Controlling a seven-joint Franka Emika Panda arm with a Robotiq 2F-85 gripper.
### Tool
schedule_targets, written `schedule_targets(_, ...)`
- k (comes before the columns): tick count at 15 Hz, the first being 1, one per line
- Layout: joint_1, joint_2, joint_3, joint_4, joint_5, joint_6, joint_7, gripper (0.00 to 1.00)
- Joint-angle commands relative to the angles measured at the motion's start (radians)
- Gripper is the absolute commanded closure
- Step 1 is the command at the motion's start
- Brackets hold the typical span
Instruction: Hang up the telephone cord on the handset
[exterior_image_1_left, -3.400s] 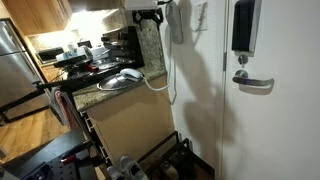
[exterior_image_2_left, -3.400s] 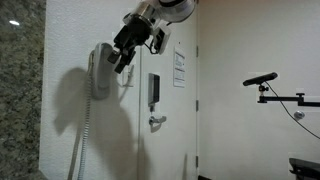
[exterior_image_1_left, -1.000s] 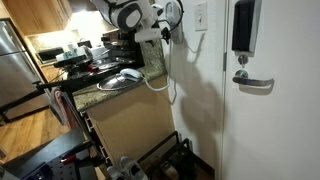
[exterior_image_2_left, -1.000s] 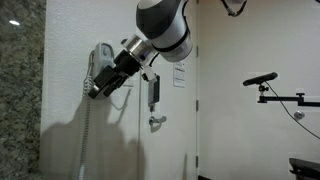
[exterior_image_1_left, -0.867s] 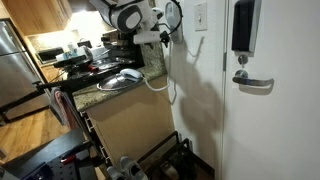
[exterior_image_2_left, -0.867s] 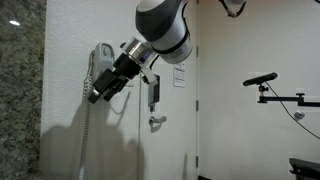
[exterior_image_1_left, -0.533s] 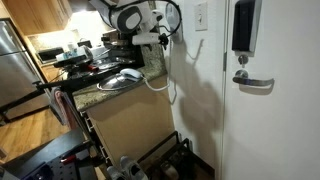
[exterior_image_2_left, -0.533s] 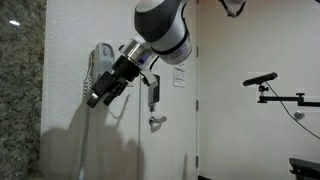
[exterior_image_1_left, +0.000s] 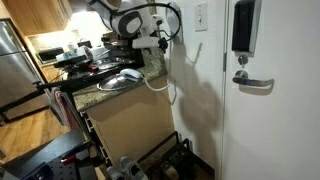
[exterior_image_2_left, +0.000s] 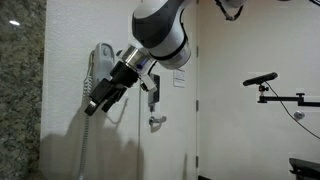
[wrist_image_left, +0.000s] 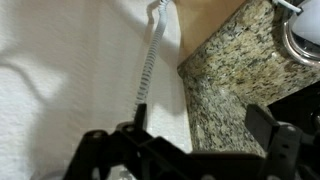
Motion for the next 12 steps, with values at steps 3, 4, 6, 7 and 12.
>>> schedule_targets(3,-0.026,0.102,0.033,0.083,-0.288,-0.019,0.211,0.0)
schedule_targets(4,-0.011,0.117,0.015,0.101,-0.338,-0.023,0.252,0.0)
schedule_targets(6,0.014,0.141,-0.017,0.127,-0.419,-0.032,0.321,0.0)
schedule_targets(7,0.032,0.152,-0.039,0.141,-0.453,-0.032,0.357,0.0)
schedule_targets(12,0.108,0.201,-0.151,0.203,-0.556,-0.019,0.509,0.0)
